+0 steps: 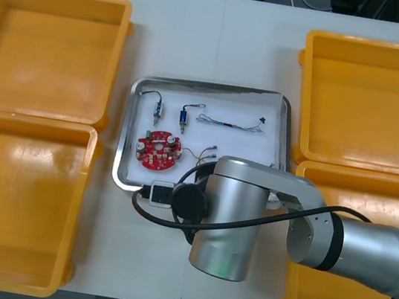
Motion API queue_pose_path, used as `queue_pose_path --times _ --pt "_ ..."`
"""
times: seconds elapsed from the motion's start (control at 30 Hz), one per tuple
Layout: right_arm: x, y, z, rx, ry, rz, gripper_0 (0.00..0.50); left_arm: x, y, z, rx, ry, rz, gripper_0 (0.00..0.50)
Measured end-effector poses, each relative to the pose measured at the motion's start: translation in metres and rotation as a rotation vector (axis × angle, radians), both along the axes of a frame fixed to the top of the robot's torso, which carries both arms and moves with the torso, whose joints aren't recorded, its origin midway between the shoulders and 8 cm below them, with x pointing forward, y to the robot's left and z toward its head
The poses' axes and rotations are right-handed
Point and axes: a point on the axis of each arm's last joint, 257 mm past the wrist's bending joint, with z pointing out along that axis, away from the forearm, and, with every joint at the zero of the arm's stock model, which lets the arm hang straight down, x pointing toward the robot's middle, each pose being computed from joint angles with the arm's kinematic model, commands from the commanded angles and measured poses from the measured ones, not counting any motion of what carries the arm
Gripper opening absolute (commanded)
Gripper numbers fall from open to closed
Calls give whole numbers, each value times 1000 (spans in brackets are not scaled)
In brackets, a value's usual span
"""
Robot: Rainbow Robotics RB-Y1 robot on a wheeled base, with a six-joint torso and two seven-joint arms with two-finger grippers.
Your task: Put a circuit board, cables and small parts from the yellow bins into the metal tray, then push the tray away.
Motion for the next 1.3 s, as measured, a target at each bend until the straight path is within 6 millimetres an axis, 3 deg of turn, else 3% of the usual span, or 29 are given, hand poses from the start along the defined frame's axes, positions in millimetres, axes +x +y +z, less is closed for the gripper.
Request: queue_pose_path --times 0.6,0.83,1.3 --pt "77 12 48 -26 -186 -26 0 0 0 0 0 0 0 500" --pt "105 2 64 -87 -257 -20 0 0 0 0 0 0 0 500" --pt "155 5 87 -86 -343 -28 0 0 0 0 0 0 0 500"
